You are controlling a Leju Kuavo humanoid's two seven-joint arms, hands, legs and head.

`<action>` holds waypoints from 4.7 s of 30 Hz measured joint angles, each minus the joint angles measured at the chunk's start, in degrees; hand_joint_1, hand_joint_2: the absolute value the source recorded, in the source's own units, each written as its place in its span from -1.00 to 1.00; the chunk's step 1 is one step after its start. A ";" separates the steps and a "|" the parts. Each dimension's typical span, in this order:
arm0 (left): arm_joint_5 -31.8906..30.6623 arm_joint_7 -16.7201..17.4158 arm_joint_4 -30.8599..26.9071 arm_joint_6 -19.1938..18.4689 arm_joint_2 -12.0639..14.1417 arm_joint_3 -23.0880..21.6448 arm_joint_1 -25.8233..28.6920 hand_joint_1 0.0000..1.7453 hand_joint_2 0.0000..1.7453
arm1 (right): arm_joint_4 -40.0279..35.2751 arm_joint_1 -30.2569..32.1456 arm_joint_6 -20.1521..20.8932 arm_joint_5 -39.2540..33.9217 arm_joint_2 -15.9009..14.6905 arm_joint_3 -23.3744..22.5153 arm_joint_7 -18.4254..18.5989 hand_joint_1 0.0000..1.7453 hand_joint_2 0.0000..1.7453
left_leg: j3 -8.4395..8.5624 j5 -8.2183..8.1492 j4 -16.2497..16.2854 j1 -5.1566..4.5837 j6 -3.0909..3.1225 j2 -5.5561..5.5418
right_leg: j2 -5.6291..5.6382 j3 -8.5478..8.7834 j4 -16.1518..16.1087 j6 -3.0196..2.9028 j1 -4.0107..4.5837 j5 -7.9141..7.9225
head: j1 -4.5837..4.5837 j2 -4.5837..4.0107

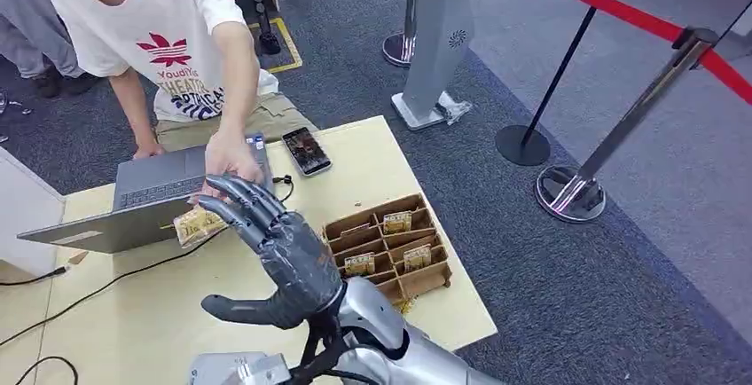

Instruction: Pass the card to the sensor for recognition and then transmit it.

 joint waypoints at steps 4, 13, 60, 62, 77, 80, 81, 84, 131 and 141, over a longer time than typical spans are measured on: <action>0.33 0.00 0.26 0.59 0.02 0.00 -0.02 -1.00 1.00 | 5.28 -5.02 -3.95 4.30 1.37 1.77 0.83 -1.00 1.00 | 0.03 0.04 0.00 0.01 -0.05 0.01 | 0.03 0.00 0.04 -0.01 0.00 0.02 | 0.00 0.00; 0.81 0.00 0.72 0.96 0.24 0.00 0.01 -1.00 1.00 | 13.91 -11.02 -11.62 11.32 3.21 4.54 2.82 -1.00 1.00 | 0.01 0.06 0.00 0.01 -0.03 -0.01 | 0.01 0.00 0.06 -0.01 0.00 0.01 | 0.00 0.00; 5.16 -1.18 4.85 4.39 1.14 1.35 0.17 -1.00 1.00 | 22.19 -17.13 -7.33 -17.87 7.04 11.45 -5.77 1.00 1.00 | 0.01 0.05 0.00 0.01 -0.03 -0.01 | 0.01 -0.01 0.06 -0.01 0.00 0.01 | 0.00 0.00; 5.42 -1.09 4.87 4.48 1.18 1.53 0.16 -1.00 1.00 | 20.50 -17.01 -2.59 -24.90 7.01 11.71 -6.14 1.00 1.00 | 0.01 0.05 0.00 0.01 -0.03 -0.01 | 0.01 -0.02 0.06 -0.01 0.00 0.01 | 0.00 0.00; 5.46 -0.90 5.33 4.50 1.33 1.81 0.38 -1.00 1.00 | 9.29 -14.44 24.53 -54.25 3.39 16.59 -0.43 1.00 1.00 | 0.01 0.05 0.00 0.00 -0.03 -0.01 | 0.00 -0.02 0.03 -0.01 0.00 0.01 | 0.02 0.00; 5.44 -0.90 5.33 4.39 1.33 1.81 0.37 -1.00 1.00 | 9.33 -13.97 24.92 -54.71 2.69 17.73 -0.50 1.00 1.00 | 0.01 0.05 0.00 0.00 -0.03 0.00 | 0.01 -0.02 0.03 -0.01 0.00 0.01 | 0.00 0.00; 5.42 -0.92 5.33 4.37 1.33 1.81 0.38 -1.00 1.00 | 9.33 -13.97 25.14 -54.67 2.47 18.01 -0.44 1.00 1.00 | 0.01 0.05 0.00 0.00 -0.03 0.00 | 0.01 -0.02 0.03 -0.01 0.00 0.01 | 0.00 0.00; 4.79 -1.16 5.33 3.65 1.36 1.79 0.35 -1.00 1.00 | 10.13 -13.90 27.10 -54.62 1.99 19.03 0.75 1.00 1.00 | 0.02 0.05 0.00 0.00 -0.03 0.00 | 0.00 -0.01 0.03 -0.01 0.00 0.01 | 0.00 0.00; 0.31 4.13 5.33 -0.55 2.29 -5.42 -3.40 -1.00 1.00 | 54.46 -13.90 19.00 -49.88 6.99 18.16 -3.17 1.00 1.00 | 0.03 0.06 0.01 0.00 -0.03 0.00 | 0.02 0.00 0.04 0.00 0.00 0.02 | 0.00 0.00; -0.61 4.13 5.33 -0.70 2.29 -6.30 -3.66 -1.00 1.00 | 55.36 -14.69 17.71 -50.82 7.19 15.25 -3.56 1.00 1.00 | 0.03 0.05 0.01 0.00 -0.03 0.00 | 0.02 -0.01 0.04 0.00 0.00 0.02 | 0.00 0.00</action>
